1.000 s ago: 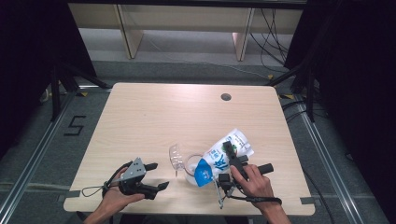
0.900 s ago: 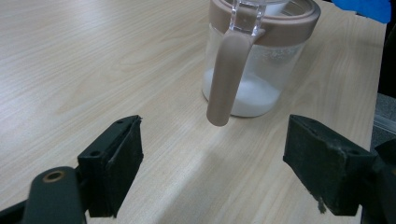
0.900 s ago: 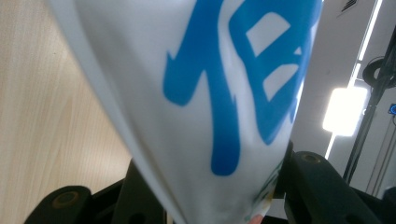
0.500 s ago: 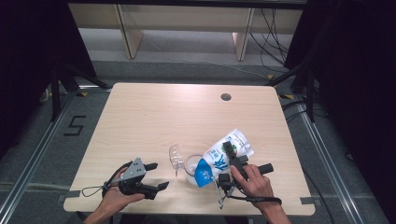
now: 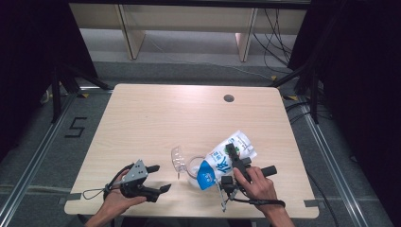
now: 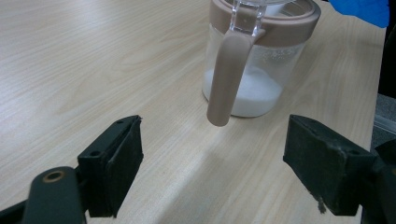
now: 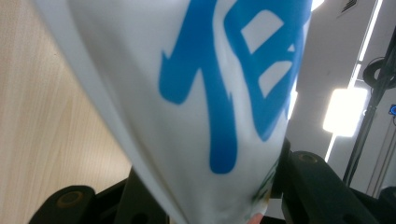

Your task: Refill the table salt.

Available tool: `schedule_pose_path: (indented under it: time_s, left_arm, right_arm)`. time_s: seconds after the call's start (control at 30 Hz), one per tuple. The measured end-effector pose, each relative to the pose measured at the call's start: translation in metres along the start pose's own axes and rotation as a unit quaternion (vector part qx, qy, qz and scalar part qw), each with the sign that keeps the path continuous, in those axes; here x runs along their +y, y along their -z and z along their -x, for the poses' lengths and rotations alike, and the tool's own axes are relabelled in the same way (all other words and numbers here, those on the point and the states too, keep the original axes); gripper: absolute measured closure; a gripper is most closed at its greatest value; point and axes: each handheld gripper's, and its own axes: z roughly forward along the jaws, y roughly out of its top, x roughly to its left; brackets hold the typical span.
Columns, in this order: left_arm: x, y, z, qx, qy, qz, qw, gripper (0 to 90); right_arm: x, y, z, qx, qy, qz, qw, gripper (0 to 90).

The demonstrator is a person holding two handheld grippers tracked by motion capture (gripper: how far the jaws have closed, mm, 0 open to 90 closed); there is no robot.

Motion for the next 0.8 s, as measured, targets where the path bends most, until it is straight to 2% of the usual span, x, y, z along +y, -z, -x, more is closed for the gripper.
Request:
schedule_pose_path:
  time_s: [0.43, 0.5, 0.57, 0.8]
  left_arm:
    - [0.0, 0.0001, -0.0001, 0.0, 0.0, 0.0, 1.0, 19.0]
    - [0.0, 0.0001, -0.0001, 0.0, 0.0, 0.0, 1.0, 19.0]
    - [0.0001, 0.0003, -0.0003, 0.0, -0.002, -0.002, 1.0, 19.0]
    - [0.0001, 0.0003, -0.0004, 0.0, -0.002, -0.002, 1.0, 19.0]
  right_arm:
    - [-0.0003, 0.0006, -0.0001, -0.005, -0.002, 0.0, 1.0, 64.8]
    - [-0.0001, 0.0001, -0.0007, -0.007, -0.01, 0.003, 0.9999, 64.9]
    - [-0.0004, 0.0006, 0.0003, -0.006, -0.003, 0.0, 1.0, 65.0]
    - [-0.0005, 0.0, -0.0003, -0.008, -0.008, 0.004, 0.9999, 65.9]
